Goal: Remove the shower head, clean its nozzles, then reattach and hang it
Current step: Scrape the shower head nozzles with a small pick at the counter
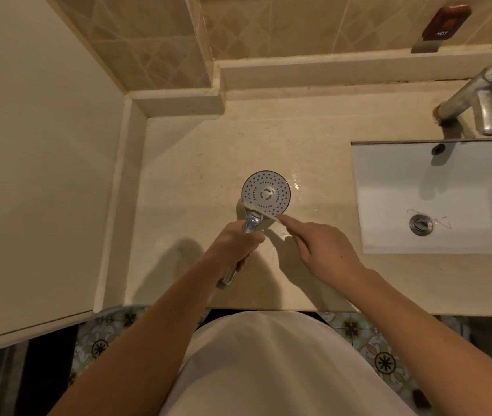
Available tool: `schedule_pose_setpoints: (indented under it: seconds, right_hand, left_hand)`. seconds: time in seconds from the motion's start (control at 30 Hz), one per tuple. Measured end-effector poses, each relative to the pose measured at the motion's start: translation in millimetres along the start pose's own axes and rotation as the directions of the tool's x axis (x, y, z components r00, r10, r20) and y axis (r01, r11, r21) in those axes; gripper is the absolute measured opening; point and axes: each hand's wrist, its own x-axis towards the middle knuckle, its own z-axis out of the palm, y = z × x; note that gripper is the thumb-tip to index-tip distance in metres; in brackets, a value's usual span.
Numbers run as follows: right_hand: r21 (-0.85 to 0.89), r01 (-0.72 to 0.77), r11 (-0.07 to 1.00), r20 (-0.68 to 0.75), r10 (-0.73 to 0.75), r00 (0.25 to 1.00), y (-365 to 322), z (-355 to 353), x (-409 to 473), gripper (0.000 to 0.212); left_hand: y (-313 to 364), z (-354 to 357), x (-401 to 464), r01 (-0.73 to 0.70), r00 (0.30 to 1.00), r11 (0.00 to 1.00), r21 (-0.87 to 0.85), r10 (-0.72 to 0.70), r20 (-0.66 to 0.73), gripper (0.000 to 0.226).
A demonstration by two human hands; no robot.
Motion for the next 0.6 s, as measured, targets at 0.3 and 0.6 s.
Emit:
schedule_pose_setpoints:
  seconds: [0.3,0.6]
  right_hand:
    - [0.067,-0.161,0.985,-0.22,0.172,0.96,18.8,-23.0,15.0,0.045]
    - [0.07,-0.057,0.996,-0.115,0.065,0.991,3.4,-8.2,11.6,0.042]
  left_hand:
    - [-1.2,1.1,-0.9,0.015,1.0,1.0,-0.001,-0.015,0.007,0.01]
    - [-5.0,5.1,-6.9,0.052,0.998,0.999,-0.003,-0.052,0.019,0.02]
